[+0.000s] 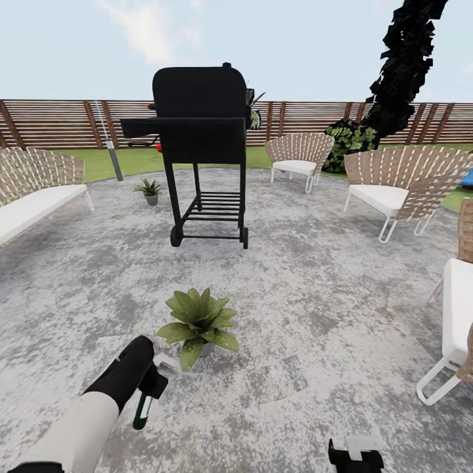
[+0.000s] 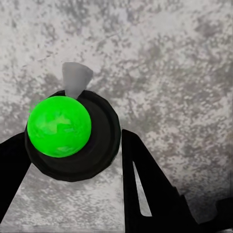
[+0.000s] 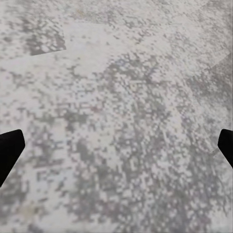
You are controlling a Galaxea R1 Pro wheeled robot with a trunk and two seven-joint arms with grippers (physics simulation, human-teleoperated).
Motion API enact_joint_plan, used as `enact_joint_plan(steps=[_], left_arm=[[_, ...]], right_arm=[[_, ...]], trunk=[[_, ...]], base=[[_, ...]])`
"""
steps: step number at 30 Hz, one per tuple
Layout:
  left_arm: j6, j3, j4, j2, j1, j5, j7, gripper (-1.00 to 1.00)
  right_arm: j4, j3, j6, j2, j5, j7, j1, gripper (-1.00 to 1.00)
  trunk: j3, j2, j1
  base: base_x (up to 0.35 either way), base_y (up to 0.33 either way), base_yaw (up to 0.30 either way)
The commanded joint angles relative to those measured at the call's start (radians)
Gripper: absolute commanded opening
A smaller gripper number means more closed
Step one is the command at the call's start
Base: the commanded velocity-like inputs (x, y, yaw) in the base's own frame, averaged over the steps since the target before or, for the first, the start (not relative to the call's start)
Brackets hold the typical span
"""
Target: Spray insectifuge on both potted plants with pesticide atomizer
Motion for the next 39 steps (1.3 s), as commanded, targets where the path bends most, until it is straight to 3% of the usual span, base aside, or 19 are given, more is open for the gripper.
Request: enact_joint_plan(steps=[1,14,21,29,32,34,35,36,37,39], left_arm=[[0.001,-0.002,0.002,0.000,0.001,-0.009,-0.010,-1.00],[0.001,-0.004,0.025,-0.010,0.007,-0.012,-0.010,-1.00],[0.000,-0.001,0.058,-0.022,0.007,-0.003,-0.018,-1.00],[0.000,-0.006,0.056,-0.008,0.002,-0.006,-0.025,-1.00],[0.002,-0.009,0.057,0.005,-0.016,-0.010,-0.055,-1.00],[0.002,-0.040,0.060,0.013,-0.046,-0.021,-0.086,-1.00],[0.003,-0.088,0.062,0.016,-0.073,-0.037,-0.121,-1.00],[0.004,-0.161,0.065,0.017,-0.110,-0.059,-0.193,-1.00],[0.005,-0.211,0.067,0.018,-0.136,-0.075,-0.264,-1.00],[0.004,-0.281,0.068,0.018,-0.184,-0.117,-0.412,-1.00]], right_arm=[[0.001,0.001,0.001,0.000,0.011,-0.009,-0.001,1.00],[0.001,0.001,0.001,-0.002,0.010,-0.012,-0.001,1.00],[0.001,0.001,0.001,-0.002,0.010,-0.012,-0.001,1.00],[0.001,0.001,0.001,-0.002,0.010,-0.012,-0.001,1.00],[0.000,0.000,0.001,-0.002,0.009,-0.012,-0.001,1.00],[0.000,0.000,0.001,-0.002,0.008,-0.013,-0.001,1.00],[0.000,0.001,0.001,-0.002,0.008,-0.013,-0.001,1.00],[-0.001,0.001,0.001,-0.002,0.008,-0.014,-0.001,1.00],[-0.001,0.001,0.001,-0.002,0.008,-0.014,-0.001,1.00],[0.001,0.001,0.001,-0.003,0.009,-0.014,-0.001,1.00]], trunk=[[-0.001,0.000,0.000],[-0.001,0.000,0.000],[-0.001,0.000,0.000],[-0.001,0.000,0.000],[-0.001,0.000,0.000],[-0.001,0.000,0.000],[-0.001,0.000,0.000],[-0.001,0.000,0.000],[-0.001,0.000,0.000],[-0.001,0.000,0.000]], base=[[0.000,0.000,0.000],[0.011,0.245,-0.002],[0.154,0.315,-0.209],[-0.011,0.315,-0.267],[-0.148,0.307,-0.268],[-0.144,0.306,-0.246],[-0.139,0.306,-0.127],[-0.124,0.306,-0.052],[-0.111,0.306,-0.027],[-0.092,0.306,-0.010]])
